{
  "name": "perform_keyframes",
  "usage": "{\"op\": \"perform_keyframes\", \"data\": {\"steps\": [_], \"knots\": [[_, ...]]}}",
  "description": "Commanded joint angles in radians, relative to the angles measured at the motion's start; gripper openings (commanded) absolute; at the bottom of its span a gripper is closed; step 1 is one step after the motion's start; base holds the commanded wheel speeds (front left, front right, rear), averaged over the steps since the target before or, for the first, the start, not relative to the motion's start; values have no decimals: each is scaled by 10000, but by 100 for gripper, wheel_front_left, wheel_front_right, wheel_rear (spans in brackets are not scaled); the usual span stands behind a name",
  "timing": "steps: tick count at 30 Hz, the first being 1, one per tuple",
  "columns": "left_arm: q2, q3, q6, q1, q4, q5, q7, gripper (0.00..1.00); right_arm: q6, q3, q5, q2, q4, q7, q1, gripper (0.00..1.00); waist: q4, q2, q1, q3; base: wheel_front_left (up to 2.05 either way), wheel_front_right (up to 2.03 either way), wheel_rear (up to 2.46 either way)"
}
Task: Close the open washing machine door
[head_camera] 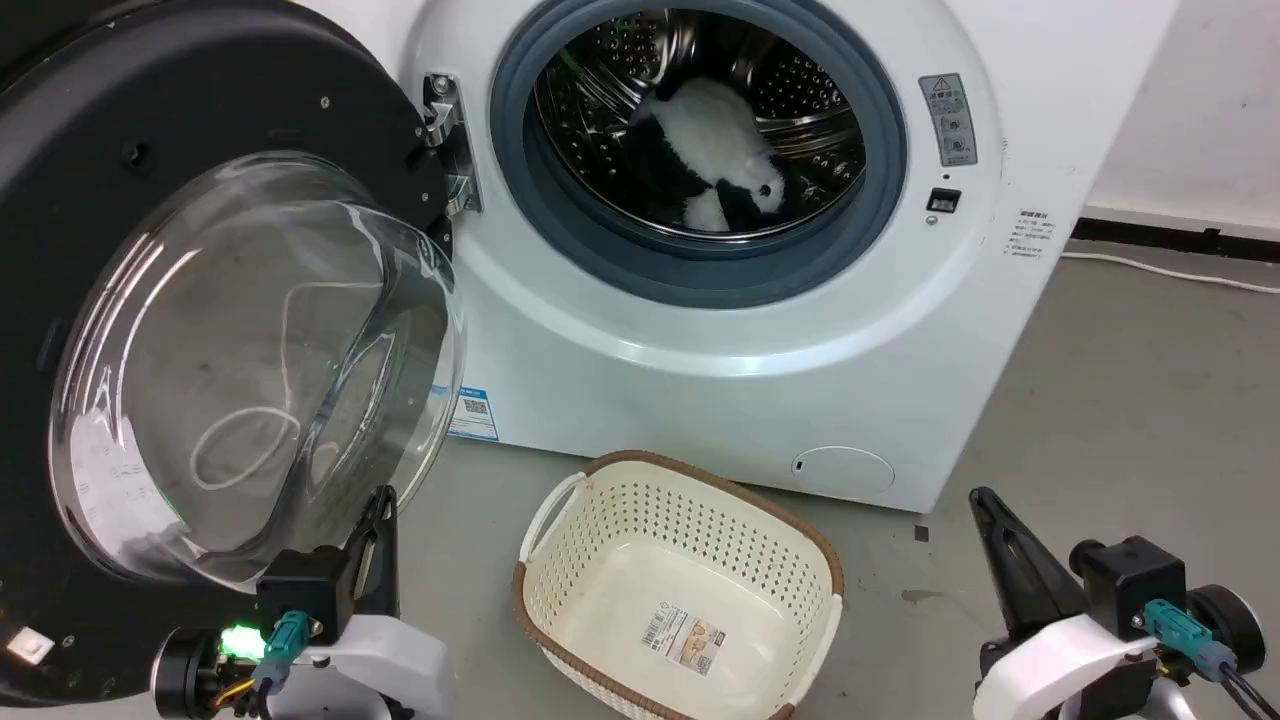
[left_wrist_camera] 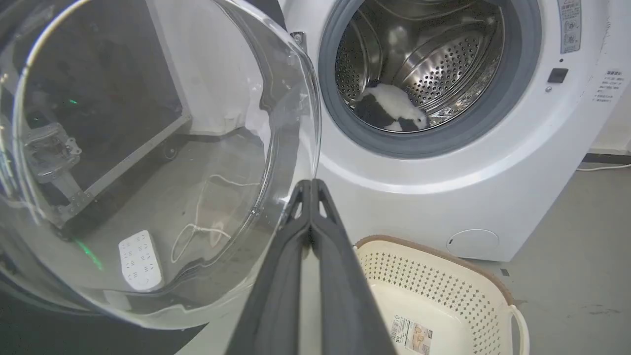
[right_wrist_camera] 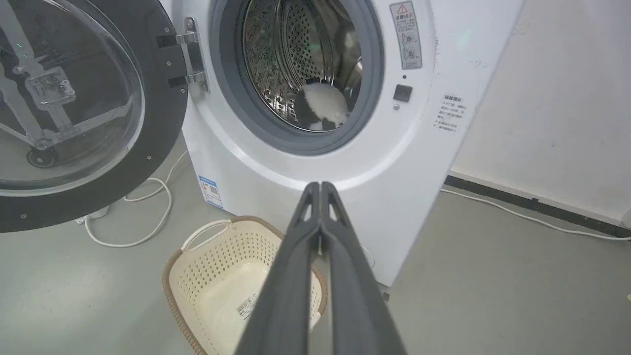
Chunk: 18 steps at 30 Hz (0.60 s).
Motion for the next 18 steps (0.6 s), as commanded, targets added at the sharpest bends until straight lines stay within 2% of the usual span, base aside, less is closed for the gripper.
{"op": "perform_keyframes", "data": {"steps": [1, 18], "knots": [[-3, 22, -55, 139, -45, 28, 1, 0, 8, -22, -74, -4, -45, 12, 70, 0, 0, -1, 0, 0, 0, 0, 0], [-3, 22, -55, 139, -45, 28, 1, 0, 8, -22, -74, -4, -45, 12, 70, 0, 0, -1, 0, 0, 0, 0, 0]]}}
